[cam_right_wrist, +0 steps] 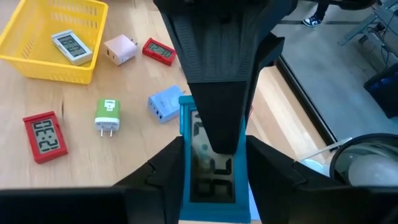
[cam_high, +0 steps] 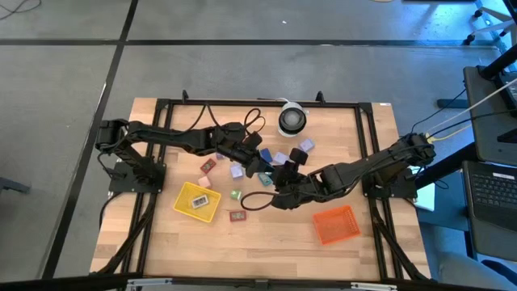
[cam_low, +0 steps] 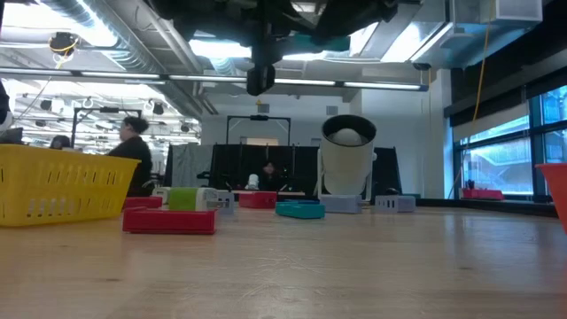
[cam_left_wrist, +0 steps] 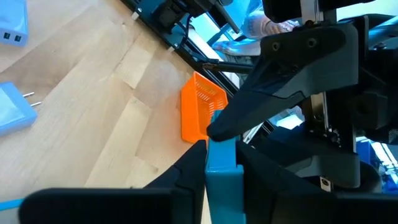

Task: Pick & Place Office items
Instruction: Put the right light blue digital timer into the yellow bin

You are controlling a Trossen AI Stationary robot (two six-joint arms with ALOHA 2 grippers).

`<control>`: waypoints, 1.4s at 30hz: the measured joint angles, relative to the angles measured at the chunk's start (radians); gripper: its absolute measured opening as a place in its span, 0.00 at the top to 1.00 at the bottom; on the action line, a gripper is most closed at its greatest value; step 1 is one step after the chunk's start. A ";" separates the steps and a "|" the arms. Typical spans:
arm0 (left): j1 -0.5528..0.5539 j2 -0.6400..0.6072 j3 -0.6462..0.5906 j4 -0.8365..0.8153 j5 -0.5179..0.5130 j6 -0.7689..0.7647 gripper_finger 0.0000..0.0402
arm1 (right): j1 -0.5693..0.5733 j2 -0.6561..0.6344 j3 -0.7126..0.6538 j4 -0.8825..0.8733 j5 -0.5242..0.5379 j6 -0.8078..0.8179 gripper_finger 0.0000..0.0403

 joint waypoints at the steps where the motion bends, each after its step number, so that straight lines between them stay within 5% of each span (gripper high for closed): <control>1: 0.000 0.000 0.000 0.000 0.003 0.000 0.83 | 0.000 0.000 0.000 0.003 0.000 0.000 0.61; 14: 0.043 -0.036 0.000 -0.056 0.103 0.128 0.84 | -0.002 -0.003 0.000 0.039 -0.002 0.002 0.37; 22: 0.102 -0.234 0.001 -0.242 0.083 0.303 0.84 | 0.002 -0.014 0.083 0.018 0.004 -0.025 0.36; 26: 0.102 -0.342 0.001 -0.447 0.066 0.369 0.84 | 0.003 -0.014 0.144 -0.030 0.090 -0.008 0.38; 36: -0.107 -0.593 0.000 -0.867 -0.443 0.458 0.84 | -0.031 -0.032 0.254 -0.239 0.117 0.202 0.39; 42: -0.314 -0.641 -0.003 -1.102 -0.759 0.300 0.84 | -0.023 -0.089 0.255 -0.266 0.120 0.238 0.39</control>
